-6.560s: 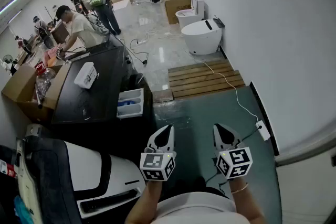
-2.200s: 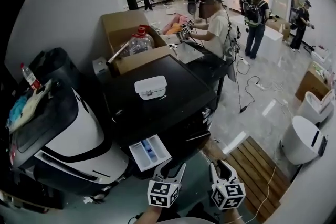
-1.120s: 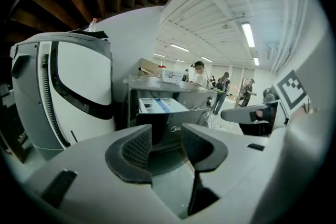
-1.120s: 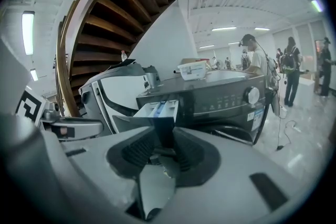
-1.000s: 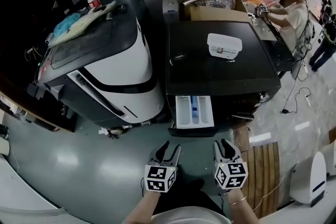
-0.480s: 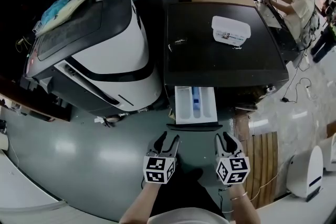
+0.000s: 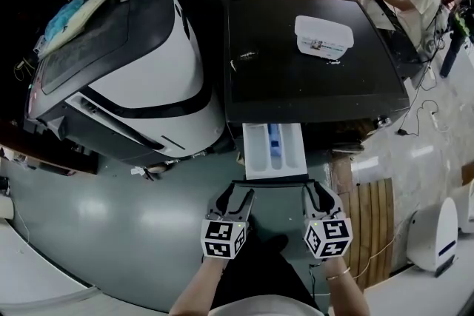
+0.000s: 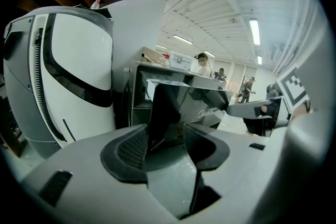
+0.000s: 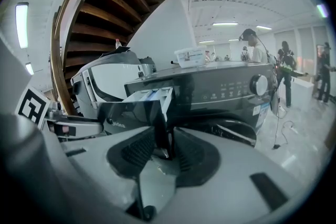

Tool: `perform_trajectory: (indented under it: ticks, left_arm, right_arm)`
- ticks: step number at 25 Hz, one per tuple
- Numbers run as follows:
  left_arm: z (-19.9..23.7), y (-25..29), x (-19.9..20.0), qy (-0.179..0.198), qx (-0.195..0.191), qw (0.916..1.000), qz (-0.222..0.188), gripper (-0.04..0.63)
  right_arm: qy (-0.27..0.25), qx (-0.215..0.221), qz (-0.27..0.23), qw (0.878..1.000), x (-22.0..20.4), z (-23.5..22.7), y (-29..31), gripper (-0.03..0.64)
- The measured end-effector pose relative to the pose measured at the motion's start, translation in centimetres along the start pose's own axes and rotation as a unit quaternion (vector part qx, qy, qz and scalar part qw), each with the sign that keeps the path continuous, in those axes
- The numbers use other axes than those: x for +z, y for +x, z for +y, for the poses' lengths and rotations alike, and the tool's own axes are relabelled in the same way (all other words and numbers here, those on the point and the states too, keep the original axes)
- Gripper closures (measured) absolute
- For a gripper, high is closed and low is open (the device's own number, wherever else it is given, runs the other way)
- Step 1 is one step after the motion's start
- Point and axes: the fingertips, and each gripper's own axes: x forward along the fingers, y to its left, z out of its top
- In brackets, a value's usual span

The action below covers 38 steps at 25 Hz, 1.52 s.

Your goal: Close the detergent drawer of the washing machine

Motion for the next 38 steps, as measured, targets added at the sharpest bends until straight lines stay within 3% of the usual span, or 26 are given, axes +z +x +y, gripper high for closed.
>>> perform_trajectory:
  ticks: [14,38]
  left_arm:
    - [0.3,0.5,0.3,0.007,0.001,1.0000,0.006,0.408]
    - [1.5,2.5,2.1,0.008,0.006,0.9999,-0.002,0.411]
  right_arm:
    - [-0.010,0.011,-0.005,1.000,0.0,0.4,0.4,0.518]
    - [-0.002,-0.014,-0.012,1.000,1.7,-0.1,2.6,0.520]
